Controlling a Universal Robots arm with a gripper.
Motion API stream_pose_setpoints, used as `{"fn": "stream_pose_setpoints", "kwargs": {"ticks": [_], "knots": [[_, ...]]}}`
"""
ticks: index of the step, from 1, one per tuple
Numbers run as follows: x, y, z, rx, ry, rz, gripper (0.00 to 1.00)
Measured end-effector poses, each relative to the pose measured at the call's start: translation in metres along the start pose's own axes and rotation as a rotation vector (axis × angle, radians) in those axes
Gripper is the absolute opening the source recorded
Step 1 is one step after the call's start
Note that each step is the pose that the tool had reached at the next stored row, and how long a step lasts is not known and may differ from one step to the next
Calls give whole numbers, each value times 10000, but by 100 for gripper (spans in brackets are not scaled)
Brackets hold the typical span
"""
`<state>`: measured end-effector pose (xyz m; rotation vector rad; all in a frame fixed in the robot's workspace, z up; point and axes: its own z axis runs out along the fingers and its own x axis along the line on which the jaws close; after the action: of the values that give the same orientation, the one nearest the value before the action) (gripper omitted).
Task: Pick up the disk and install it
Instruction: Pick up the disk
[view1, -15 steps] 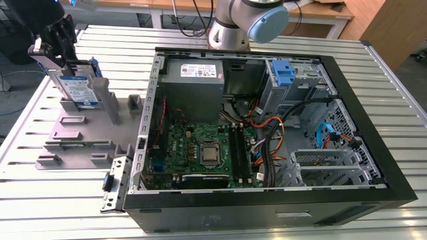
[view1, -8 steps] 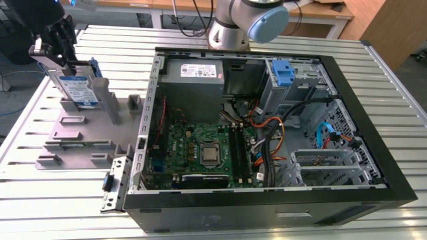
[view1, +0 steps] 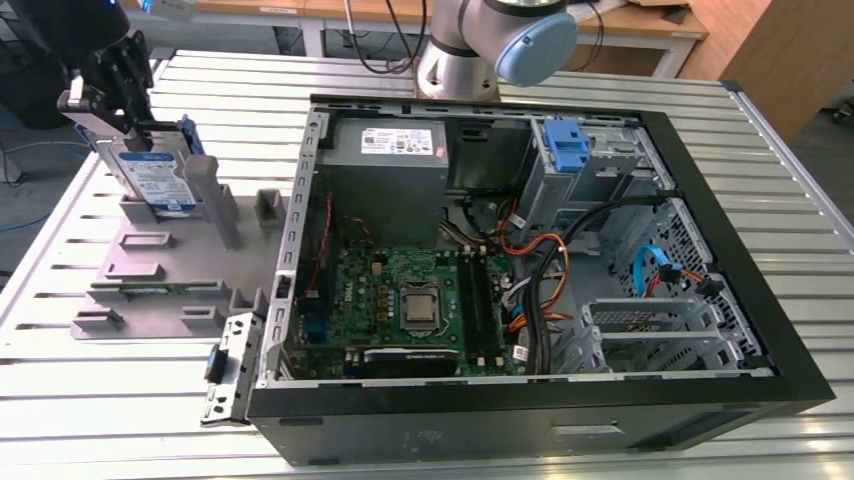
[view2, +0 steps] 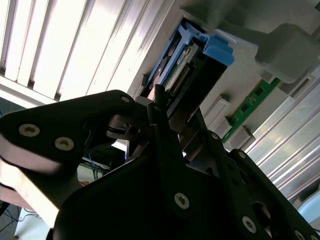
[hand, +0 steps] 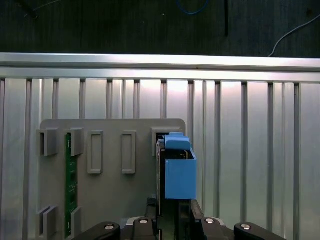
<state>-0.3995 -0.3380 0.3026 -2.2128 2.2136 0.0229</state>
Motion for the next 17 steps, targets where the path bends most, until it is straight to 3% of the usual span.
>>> {"fn": "stream_pose_setpoints", "kwargs": {"ticks": [10, 17], "knots": [[-1, 0, -50, 1, 15, 0, 35], [-1, 0, -52, 1, 29, 0, 35]]}}
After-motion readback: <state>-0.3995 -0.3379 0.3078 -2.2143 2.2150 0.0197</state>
